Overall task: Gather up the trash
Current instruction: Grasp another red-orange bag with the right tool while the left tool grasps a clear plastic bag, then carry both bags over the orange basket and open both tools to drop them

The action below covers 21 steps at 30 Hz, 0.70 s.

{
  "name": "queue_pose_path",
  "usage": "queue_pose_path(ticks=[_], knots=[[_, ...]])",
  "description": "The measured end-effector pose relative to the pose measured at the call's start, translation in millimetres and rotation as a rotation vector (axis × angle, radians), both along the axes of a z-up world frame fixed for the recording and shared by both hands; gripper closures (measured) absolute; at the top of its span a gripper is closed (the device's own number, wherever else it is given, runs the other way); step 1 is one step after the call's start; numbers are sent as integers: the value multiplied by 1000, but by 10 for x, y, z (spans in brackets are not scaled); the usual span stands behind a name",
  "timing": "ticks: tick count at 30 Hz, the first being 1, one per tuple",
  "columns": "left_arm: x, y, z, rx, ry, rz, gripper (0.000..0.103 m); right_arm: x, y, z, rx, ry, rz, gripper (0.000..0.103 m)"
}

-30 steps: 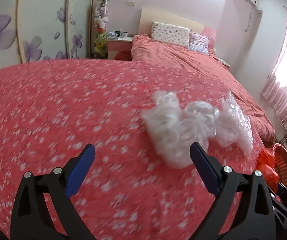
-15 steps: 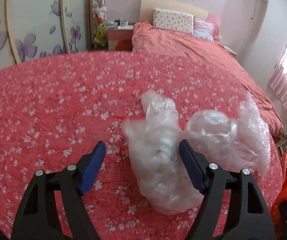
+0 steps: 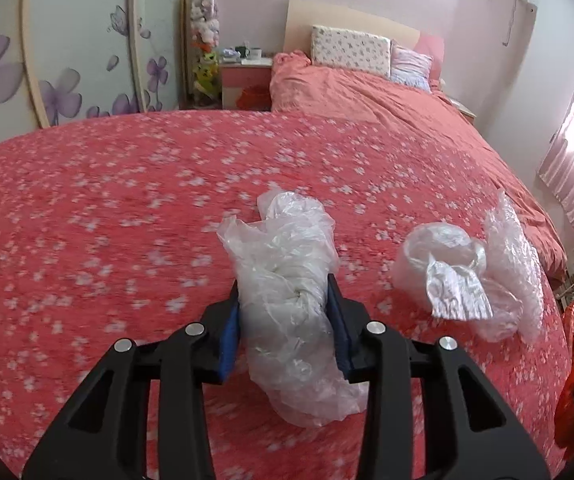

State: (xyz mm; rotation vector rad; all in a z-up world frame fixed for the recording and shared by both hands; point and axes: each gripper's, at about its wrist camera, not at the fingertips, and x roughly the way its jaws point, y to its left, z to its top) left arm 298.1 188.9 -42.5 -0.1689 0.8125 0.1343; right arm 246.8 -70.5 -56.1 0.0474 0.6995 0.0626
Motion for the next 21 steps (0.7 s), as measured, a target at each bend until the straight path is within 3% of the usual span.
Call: queue_pose_path(ticks=[11, 21], knots=[[-531, -81, 394, -9, -104, -55, 64, -306, 19, 259, -4, -74, 9, 61], [-898, -502, 612, -23, -165, -176, 64, -621, -221, 466, 3, -146, -24, 61]])
